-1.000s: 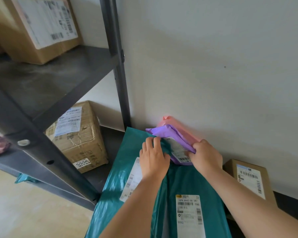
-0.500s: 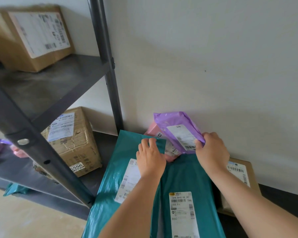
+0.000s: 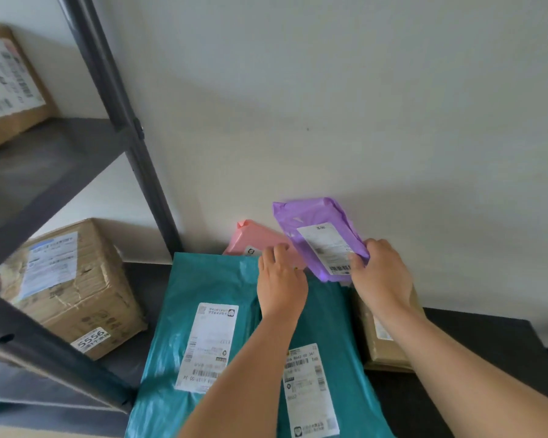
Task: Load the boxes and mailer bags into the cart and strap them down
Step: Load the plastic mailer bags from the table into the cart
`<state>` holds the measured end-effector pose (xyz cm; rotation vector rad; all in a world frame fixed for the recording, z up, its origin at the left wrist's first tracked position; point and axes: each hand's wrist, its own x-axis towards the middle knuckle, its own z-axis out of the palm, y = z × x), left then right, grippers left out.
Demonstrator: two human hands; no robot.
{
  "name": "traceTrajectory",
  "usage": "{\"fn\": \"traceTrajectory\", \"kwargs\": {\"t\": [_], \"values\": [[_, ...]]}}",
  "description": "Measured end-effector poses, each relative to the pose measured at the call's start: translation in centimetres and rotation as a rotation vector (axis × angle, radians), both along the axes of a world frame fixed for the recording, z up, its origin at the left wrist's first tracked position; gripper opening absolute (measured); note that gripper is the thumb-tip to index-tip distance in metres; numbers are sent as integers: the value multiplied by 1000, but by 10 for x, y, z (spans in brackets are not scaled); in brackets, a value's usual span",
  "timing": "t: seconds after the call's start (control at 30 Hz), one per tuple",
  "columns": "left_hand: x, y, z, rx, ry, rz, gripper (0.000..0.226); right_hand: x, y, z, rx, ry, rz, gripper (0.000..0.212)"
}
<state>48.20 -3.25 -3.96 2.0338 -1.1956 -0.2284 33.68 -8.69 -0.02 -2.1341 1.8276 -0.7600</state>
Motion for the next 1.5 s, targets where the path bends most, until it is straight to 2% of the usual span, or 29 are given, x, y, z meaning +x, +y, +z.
{"fn": "traceTrajectory", "kwargs": {"t": [0.2,0.3,0.47,0.67,0.8,1.0,1.2,1.33,1.5], "values": [[-38,-11,11,-20,257,-27,64,-45,-1,-4,75,-143,-30,11],[-60,-16,16,-16,387,-58,66,-69,1,-5,135,-207,-37,7],[-103,-16,23,-28,594,-126,36,-111,8,-8,216,-278,-12,7],[-147,-18,29,52,787,-75,30,-161,17,-13,281,-443,16,6],[-176,-13,34,76,828,-101,22,-194,26,-11,271,-459,12,12],[-229,-9,34,153,890,-149,28,-244,41,-5,213,-473,-71,15],[-282,-9,27,255,841,-213,26,-296,57,-2,177,-496,-182,35],[-328,-5,20,284,798,-284,28,-334,70,-2,134,-580,-269,34],[-388,2,3,343,795,-375,34,-387,84,-12,220,-631,-332,27]]}}
